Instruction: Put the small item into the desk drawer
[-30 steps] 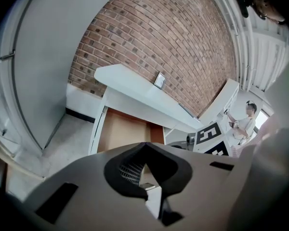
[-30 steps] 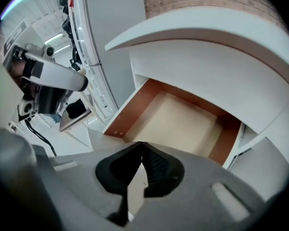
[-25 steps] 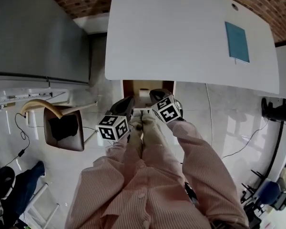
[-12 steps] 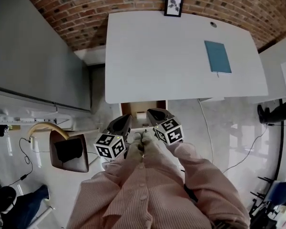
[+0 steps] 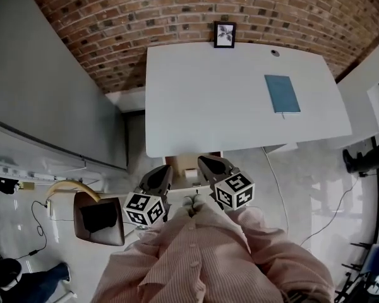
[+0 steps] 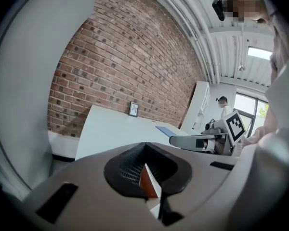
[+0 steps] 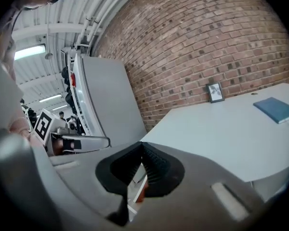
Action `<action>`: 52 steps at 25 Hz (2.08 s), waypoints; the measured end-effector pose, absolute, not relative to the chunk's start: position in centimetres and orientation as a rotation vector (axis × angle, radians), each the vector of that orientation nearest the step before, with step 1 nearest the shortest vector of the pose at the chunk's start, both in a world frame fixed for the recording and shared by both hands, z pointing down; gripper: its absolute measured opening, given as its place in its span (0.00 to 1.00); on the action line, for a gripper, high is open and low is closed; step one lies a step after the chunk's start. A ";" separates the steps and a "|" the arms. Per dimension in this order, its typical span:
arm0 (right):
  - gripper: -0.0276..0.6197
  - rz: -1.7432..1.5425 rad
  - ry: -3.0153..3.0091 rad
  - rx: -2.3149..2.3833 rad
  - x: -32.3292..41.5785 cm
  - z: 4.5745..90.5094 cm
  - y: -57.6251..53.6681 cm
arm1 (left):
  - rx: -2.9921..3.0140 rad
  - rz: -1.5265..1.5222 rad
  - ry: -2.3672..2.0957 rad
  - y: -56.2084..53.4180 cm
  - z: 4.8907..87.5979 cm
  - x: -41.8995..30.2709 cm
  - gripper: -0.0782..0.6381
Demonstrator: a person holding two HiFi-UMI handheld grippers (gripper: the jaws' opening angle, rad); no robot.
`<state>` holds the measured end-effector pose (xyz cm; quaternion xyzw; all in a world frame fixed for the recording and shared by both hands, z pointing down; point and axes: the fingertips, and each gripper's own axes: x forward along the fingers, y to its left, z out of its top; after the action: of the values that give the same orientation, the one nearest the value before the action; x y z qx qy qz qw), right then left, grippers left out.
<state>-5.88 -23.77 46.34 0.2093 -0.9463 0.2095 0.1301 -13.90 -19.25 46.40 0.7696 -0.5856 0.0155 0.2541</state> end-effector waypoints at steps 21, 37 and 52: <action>0.05 0.456 -2.974 0.851 -3.6 35.7 -29.4 | 2.115 -0.060 -1.919 -20.6 38.2 -20.7 0.11; 0.05 0.389 -2.959 0.987 -1.3 34.4 -31.4 | 2.108 -0.055 -1.986 -20.7 37.0 -22.4 0.11; 0.05 0.392 -2.927 1.004 -1.3 35.3 -30.7 | 2.125 -0.019 -1.964 -20.4 37.3 -22.0 0.11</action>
<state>-1.32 -30.75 35.27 0.3219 -0.9383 0.1256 0.0112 -22.03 -20.45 37.34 0.7287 -0.6735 -0.0066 0.1235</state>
